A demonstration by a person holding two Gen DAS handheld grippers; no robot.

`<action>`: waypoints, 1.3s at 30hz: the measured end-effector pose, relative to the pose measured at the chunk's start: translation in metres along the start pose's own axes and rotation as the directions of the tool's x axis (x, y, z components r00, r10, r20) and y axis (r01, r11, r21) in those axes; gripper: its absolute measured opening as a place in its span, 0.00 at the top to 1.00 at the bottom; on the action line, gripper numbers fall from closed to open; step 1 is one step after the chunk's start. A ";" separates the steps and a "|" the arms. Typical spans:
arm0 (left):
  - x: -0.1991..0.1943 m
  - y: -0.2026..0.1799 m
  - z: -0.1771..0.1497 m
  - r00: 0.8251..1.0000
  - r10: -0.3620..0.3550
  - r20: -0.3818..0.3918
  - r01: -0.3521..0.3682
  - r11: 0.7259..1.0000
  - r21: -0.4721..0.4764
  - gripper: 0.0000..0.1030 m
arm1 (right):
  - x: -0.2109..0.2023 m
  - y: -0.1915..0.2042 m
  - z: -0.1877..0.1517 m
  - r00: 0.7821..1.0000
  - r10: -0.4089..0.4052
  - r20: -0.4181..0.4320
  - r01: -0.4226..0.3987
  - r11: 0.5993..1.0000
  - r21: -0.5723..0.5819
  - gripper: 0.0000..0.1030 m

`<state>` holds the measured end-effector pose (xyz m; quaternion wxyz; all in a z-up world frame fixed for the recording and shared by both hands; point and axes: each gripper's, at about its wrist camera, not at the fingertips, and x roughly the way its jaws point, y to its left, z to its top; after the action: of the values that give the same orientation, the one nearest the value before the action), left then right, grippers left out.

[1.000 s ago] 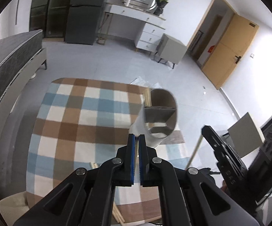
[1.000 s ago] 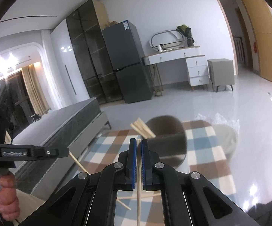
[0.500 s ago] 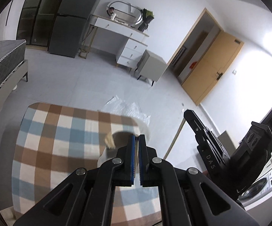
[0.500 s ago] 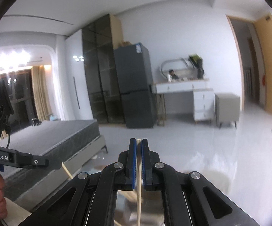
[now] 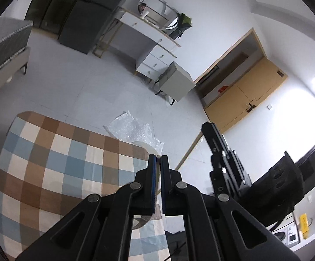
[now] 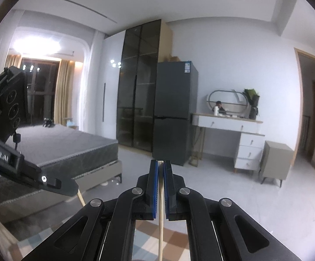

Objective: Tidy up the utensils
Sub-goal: 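Lower the chopstick into the holder and open the right gripper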

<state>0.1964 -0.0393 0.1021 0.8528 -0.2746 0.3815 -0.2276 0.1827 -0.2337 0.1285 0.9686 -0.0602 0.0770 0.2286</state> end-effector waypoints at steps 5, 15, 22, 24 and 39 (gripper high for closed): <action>0.011 0.012 0.005 1.000 0.023 0.003 -0.023 0.999 -0.027 1.00 | 0.013 -0.002 -0.017 1.000 0.014 -0.013 -0.014 1.000 0.008 0.96; 0.012 0.009 -0.001 0.994 0.084 0.076 -0.086 0.996 0.028 1.00 | 0.016 -0.006 -0.038 0.998 0.031 -0.049 -0.030 0.999 0.028 0.96; 0.021 0.008 -0.013 0.993 0.108 0.043 -0.111 0.991 0.070 1.00 | 0.013 -0.008 -0.047 0.996 0.055 -0.077 -0.053 0.998 0.035 0.96; 0.024 0.007 -0.016 0.994 0.111 0.024 -0.112 0.991 0.078 1.00 | 0.011 -0.006 -0.049 0.994 0.066 -0.086 -0.064 0.998 0.026 0.96; 0.034 0.002 -0.025 0.975 0.179 -0.128 -0.161 0.978 0.134 0.78 | -0.010 -0.021 -0.078 0.973 0.088 -0.214 -0.053 0.985 0.162 0.93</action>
<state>0.1979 -0.0653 0.0685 0.8556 -0.1712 0.4477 -0.1955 0.1735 -0.2687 0.0558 0.9471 -0.0067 0.2035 0.2481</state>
